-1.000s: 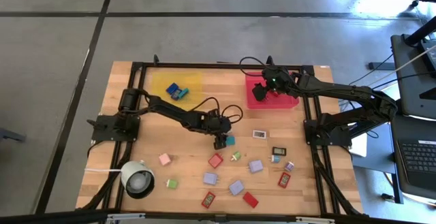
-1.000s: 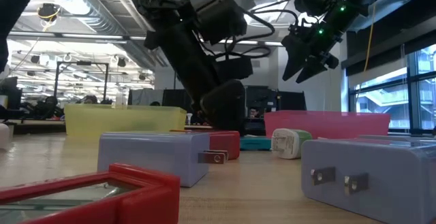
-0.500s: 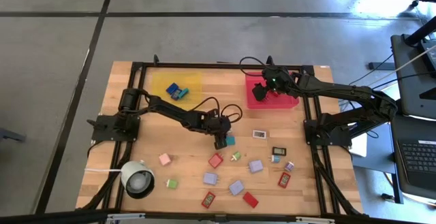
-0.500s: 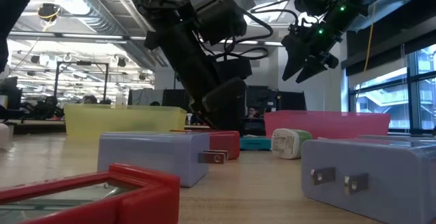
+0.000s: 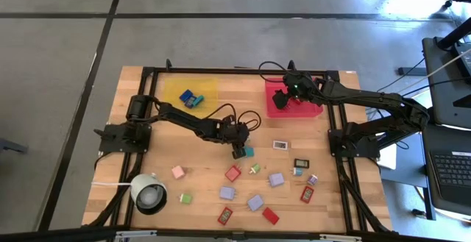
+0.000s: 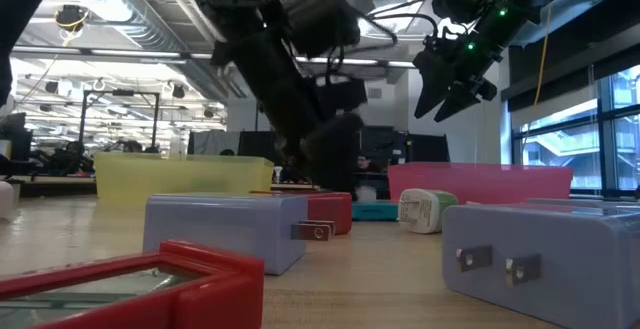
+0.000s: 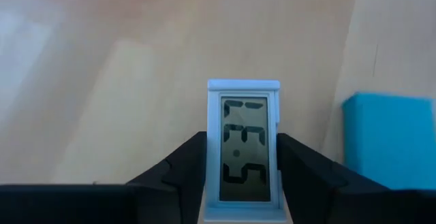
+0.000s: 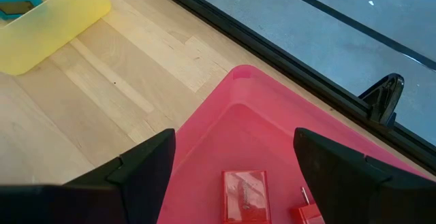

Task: Pick & Place Office items
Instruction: Put the left white digital clock into the yellow bin

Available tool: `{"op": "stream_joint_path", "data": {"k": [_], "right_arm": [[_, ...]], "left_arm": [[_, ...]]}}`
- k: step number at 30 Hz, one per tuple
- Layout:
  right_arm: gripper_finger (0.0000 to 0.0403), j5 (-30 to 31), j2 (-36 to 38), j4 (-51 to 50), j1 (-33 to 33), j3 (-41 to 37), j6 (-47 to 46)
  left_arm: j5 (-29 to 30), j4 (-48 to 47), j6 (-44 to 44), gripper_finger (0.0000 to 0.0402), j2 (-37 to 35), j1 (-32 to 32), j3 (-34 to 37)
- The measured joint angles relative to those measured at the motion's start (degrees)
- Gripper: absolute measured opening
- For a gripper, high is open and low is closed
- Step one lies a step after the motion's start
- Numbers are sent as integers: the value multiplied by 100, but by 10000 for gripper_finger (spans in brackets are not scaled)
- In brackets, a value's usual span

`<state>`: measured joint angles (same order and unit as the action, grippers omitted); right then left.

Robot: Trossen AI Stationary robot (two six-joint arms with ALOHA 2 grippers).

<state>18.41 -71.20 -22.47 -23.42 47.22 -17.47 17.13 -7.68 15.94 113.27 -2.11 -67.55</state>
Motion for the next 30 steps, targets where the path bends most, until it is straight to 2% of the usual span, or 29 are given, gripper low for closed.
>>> {"op": "stream_joint_path", "data": {"k": [8, 17, 23, 30], "right_arm": [[301, 0, 0, 3, 0, 0, 1], [301, 2, 0, 27, 0, 0, -1], [301, 0, 0, 67, 0, 0, 1], [301, 1, 0, 69, 0, 2, 0]], "left_arm": [[611, -311, -300, 153, -1024, -4, 0], [2383, -1633, -143, 154, -2443, 0, -4], [2728, -2780, 268, 153, -3119, 54, -11], [2824, -4148, 937, 155, -3407, 307, -11]]}}
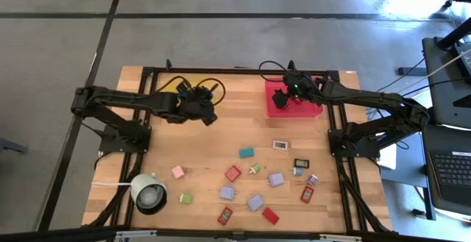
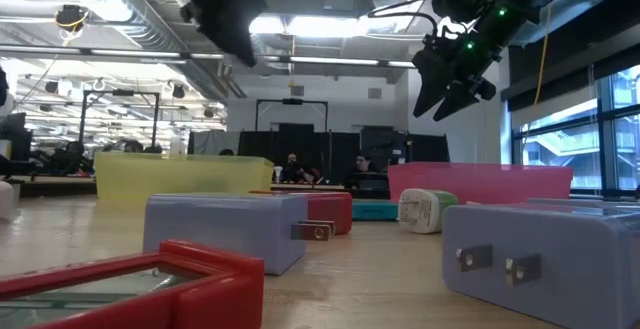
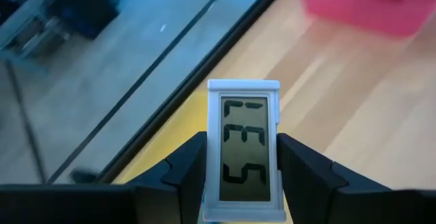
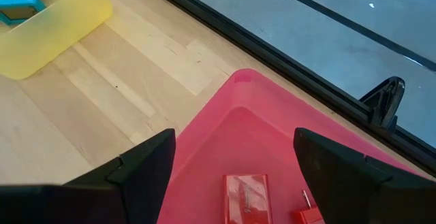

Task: Pick & Place Office items
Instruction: Put the left white digital clock into the yellow bin

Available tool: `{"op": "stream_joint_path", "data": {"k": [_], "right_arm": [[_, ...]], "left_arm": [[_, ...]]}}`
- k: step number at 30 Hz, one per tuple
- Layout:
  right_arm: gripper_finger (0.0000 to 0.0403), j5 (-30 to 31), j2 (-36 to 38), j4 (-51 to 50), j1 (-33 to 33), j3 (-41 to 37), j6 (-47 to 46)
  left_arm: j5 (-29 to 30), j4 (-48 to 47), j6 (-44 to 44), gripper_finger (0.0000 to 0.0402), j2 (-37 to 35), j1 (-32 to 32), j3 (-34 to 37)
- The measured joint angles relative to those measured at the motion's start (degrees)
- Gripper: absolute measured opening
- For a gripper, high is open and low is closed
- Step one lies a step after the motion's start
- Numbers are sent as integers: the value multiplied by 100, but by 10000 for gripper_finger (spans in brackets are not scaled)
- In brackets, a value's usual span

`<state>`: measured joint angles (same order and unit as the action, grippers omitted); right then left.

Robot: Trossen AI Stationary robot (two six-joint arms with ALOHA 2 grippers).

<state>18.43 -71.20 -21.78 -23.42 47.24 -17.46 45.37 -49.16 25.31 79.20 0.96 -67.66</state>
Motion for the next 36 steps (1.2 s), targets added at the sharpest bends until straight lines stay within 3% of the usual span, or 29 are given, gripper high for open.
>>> {"op": "stream_joint_path", "data": {"k": [8, 16, 24, 36], "right_arm": [[301, -1, 0, -2, 0, 0, 1], [301, 1, -2, -2, 0, 0, -1], [301, 1, 0, 0, 0, 0, -1], [301, 1, -1, -2, 0, 0, -1]], "left_arm": [[-2, -970, 450, 155, 30, 394, 0], [-187, -898, 517, 154, 26, 862, 613], [-246, 90, 473, 153, 28, 1408, 1548], [-1362, 1660, -43, 153, 28, 2122, 2384]]}}
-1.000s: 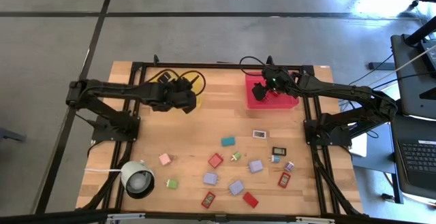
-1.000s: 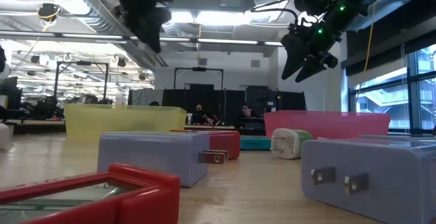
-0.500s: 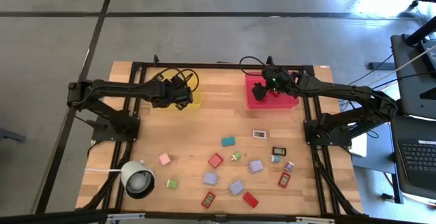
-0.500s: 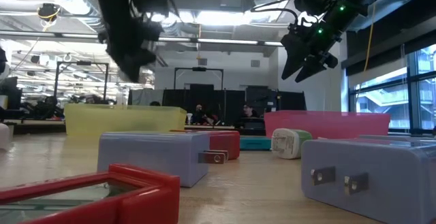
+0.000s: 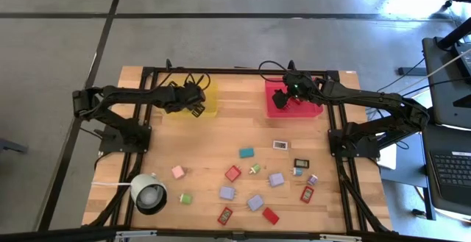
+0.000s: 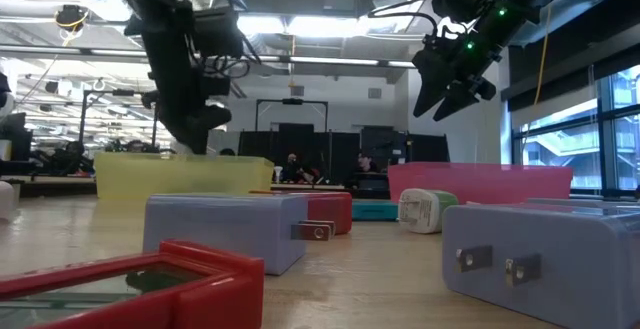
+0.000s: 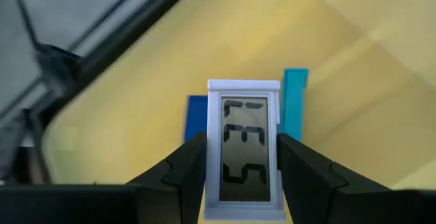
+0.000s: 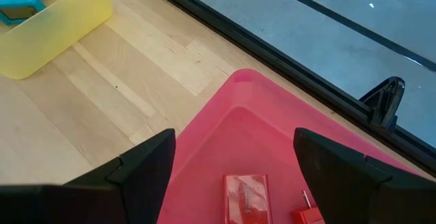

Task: Pick & Place Office items
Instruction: Put the left white digital clock into the yellow bin

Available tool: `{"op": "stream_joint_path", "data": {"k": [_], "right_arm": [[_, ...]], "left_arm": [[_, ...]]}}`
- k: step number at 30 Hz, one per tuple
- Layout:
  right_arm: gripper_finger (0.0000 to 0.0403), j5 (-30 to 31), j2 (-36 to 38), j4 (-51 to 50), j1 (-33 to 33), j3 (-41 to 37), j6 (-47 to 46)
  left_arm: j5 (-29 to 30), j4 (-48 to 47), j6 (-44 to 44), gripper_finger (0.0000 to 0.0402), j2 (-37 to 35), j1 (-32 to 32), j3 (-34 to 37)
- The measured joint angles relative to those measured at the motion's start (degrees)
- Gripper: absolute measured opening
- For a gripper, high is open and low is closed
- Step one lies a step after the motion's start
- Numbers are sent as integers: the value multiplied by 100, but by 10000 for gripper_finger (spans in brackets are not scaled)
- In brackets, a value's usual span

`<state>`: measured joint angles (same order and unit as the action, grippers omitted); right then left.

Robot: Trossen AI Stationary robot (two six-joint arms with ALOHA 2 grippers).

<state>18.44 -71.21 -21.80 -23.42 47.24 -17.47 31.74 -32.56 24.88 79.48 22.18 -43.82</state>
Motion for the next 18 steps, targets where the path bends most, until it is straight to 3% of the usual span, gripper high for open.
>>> {"op": "stream_joint_path", "data": {"k": [4, 18], "right_arm": [[301, 0, 1, 2, 0, 0, 2], [301, 0, 1, 1, 0, 0, 2]], "left_arm": [[-464, 370, -114, 156, 0, 152, 151], [-638, 481, -67, 161, 0, 167, 163]]}}
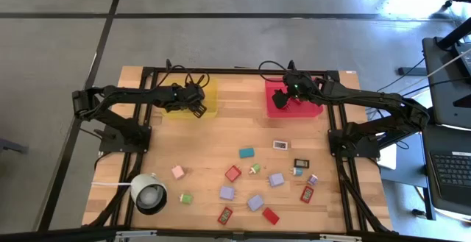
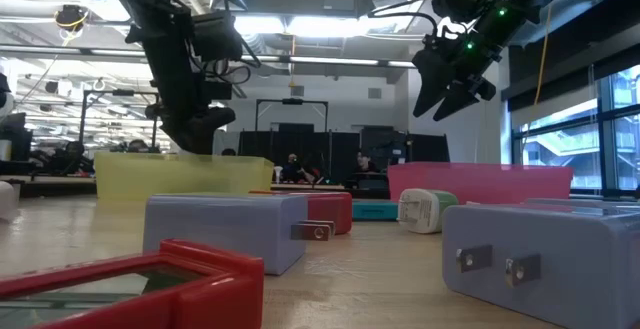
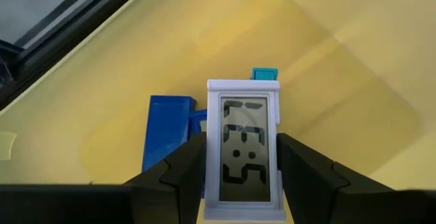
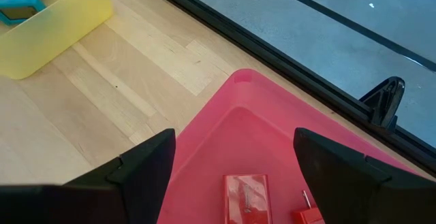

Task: Pick & Place Office items
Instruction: Put the left white digital clock into the yellow bin, then put the white charger adapter into the red bin

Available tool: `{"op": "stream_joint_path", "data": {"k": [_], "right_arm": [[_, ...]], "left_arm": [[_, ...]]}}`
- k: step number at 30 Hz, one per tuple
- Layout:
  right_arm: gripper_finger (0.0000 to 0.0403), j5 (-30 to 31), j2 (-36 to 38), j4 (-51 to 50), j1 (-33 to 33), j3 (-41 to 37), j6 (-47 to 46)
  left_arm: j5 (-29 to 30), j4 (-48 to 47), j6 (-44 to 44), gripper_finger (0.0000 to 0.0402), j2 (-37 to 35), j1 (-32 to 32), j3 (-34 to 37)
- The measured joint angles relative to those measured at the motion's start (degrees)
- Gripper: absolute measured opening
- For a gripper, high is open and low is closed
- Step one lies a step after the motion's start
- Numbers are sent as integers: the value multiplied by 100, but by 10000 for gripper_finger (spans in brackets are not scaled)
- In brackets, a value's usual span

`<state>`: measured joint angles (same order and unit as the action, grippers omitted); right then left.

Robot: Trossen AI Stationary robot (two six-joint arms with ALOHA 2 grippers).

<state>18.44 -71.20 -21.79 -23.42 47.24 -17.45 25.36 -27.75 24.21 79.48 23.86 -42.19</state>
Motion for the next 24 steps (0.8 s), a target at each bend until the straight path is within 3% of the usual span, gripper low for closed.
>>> {"op": "stream_joint_path", "data": {"k": [9, 24], "right_arm": [[301, 0, 0, -1, 0, 0, -1], [301, 0, -1, -1, 0, 0, -2]], "left_arm": [[0, -2, 54, 167, 0, 0, 0], [-130, 45, -91, 214, 0, -20, -115]]}}
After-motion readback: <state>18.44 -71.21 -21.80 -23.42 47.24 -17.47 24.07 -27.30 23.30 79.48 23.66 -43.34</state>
